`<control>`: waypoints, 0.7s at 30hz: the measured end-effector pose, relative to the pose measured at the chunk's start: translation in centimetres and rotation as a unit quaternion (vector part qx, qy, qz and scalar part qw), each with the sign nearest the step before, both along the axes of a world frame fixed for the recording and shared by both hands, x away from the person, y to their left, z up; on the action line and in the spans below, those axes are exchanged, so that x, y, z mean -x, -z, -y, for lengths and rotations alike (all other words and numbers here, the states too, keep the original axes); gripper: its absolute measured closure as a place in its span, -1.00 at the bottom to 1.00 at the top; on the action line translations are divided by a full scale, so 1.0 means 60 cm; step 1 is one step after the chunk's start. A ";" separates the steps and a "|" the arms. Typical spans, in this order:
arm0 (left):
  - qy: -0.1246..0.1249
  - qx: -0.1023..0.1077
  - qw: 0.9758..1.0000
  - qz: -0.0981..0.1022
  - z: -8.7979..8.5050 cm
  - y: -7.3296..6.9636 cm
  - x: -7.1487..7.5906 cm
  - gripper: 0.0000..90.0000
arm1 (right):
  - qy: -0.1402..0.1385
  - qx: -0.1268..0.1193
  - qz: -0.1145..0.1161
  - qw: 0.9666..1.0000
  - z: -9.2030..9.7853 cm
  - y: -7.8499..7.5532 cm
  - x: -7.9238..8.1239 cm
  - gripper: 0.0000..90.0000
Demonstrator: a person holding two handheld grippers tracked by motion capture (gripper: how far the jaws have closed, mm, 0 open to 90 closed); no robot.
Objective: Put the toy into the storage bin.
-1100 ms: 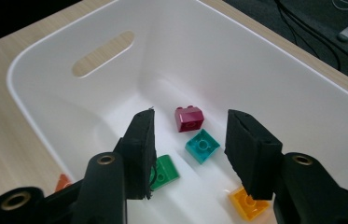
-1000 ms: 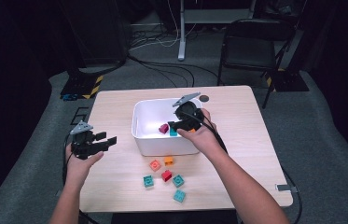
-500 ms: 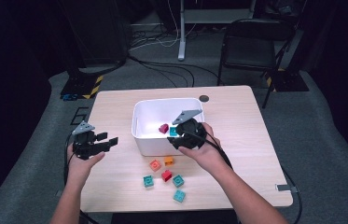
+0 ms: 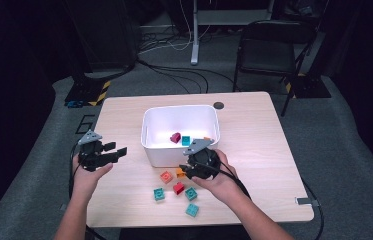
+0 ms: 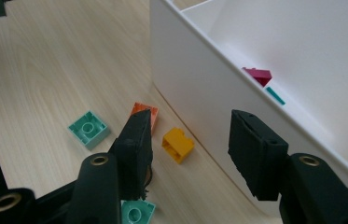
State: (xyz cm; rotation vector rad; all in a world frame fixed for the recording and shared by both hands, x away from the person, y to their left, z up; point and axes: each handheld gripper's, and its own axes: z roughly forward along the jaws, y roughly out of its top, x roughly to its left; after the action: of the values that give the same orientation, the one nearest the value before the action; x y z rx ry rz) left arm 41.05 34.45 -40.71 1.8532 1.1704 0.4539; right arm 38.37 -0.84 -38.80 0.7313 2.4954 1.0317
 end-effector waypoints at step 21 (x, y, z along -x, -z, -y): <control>-0.003 -0.003 1.000 -0.004 0.001 0.004 0.000 -0.08 | 0.004 -0.007 -0.029 1.000 0.009 0.105 0.031 0.12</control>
State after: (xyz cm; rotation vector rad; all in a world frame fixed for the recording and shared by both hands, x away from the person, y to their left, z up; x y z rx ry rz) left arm 41.03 34.39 -40.94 1.8580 1.1807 0.4539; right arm 36.50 -1.38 -45.09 0.7841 2.5352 1.0398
